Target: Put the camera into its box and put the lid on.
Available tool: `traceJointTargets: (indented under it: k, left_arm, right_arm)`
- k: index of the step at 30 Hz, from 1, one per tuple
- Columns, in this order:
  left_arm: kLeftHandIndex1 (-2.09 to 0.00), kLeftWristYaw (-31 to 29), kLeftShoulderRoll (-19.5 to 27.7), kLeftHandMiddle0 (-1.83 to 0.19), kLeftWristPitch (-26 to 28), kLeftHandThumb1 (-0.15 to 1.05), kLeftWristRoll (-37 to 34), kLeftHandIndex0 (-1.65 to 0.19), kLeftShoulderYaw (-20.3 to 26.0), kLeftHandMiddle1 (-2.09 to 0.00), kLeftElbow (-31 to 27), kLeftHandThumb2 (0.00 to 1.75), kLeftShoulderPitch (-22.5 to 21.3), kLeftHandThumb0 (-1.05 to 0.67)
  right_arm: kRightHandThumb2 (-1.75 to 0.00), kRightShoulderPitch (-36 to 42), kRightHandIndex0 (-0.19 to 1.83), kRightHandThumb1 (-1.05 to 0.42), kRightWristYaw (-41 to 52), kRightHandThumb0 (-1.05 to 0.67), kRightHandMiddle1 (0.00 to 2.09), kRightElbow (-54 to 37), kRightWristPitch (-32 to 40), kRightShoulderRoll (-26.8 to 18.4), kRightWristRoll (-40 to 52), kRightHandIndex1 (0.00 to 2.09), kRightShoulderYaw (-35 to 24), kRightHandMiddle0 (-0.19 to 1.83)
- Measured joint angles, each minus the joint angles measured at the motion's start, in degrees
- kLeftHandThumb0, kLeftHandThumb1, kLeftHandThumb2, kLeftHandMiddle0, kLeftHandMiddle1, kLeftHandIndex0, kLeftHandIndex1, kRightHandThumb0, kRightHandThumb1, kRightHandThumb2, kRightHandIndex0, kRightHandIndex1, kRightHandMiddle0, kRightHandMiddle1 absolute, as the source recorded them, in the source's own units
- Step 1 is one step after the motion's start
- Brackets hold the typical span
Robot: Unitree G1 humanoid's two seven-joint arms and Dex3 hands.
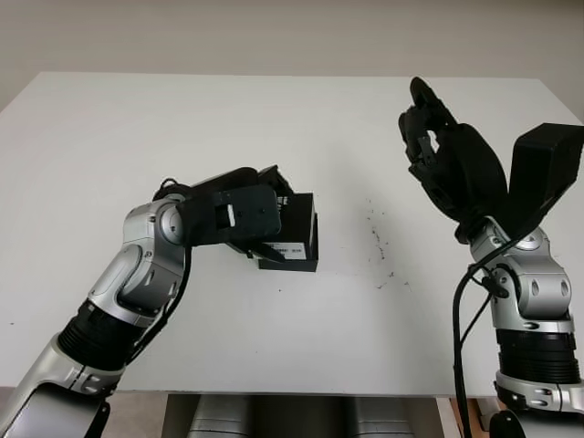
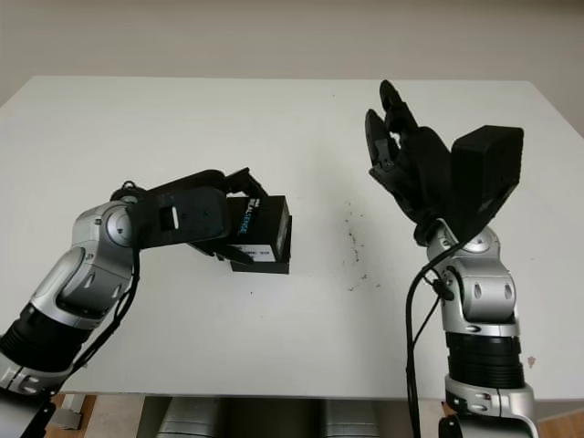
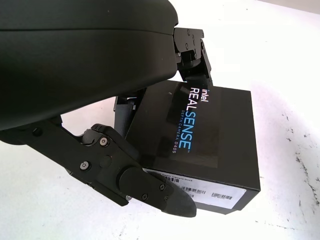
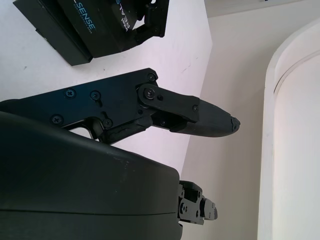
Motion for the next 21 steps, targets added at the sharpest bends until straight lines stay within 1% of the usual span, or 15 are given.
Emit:
traceJointTargets:
  k: [3, 9, 16, 18, 21]
  left_arm:
    - [-1.77, 0.39, -0.37, -0.37, -0.08, 1.05, 0.23, -0.24, -0.37, -1.81, 0.90, 0.25, -0.21, -0.31]
    - [-1.88, 0.42, -1.55, -0.35, 0.61, 1.05, 0.45, -0.26, -1.25, -1.87, 3.61, 0.26, -1.43, -0.31]
    - [-1.96, 0.17, -1.74, -0.38, -0.16, 1.05, 0.32, -0.33, -1.57, -1.93, 5.68, 0.29, -2.58, -0.31]
    - [-1.95, -0.20, -1.83, -0.35, 0.29, 1.05, 0.35, -0.31, -1.63, -1.89, 5.69, 0.28, -2.81, -0.31]
    - [-1.97, -0.60, -2.02, -0.38, 1.04, 1.05, 0.35, -0.32, -1.75, -1.89, 5.71, 0.26, -3.19, -0.30]
  right_arm:
    - [-0.66, 0.00, -0.12, -1.05, 0.02, -0.63, 0.05, 0.00, 0.00, 0.00, 0.04, 0.05, 0.00, -0.10]
    - [-0.66, 0.05, -0.11, -1.05, -0.62, -0.62, 0.05, 0.00, -0.02, 0.56, 0.04, 0.05, -0.04, -0.09]
    - [-0.67, 0.41, -0.13, -1.05, -0.90, -0.62, 0.05, 0.00, -0.03, 1.29, 0.03, 0.05, -0.01, -0.11]
    - [-0.67, 0.44, -0.13, -1.05, -1.12, -0.62, 0.05, 0.00, -0.02, 1.44, 0.03, 0.05, -0.01, -0.10]
    - [-0.67, 0.44, -0.13, -1.05, -1.38, -0.62, 0.05, 0.00, -0.01, 1.52, 0.02, 0.05, -0.01, -0.10]
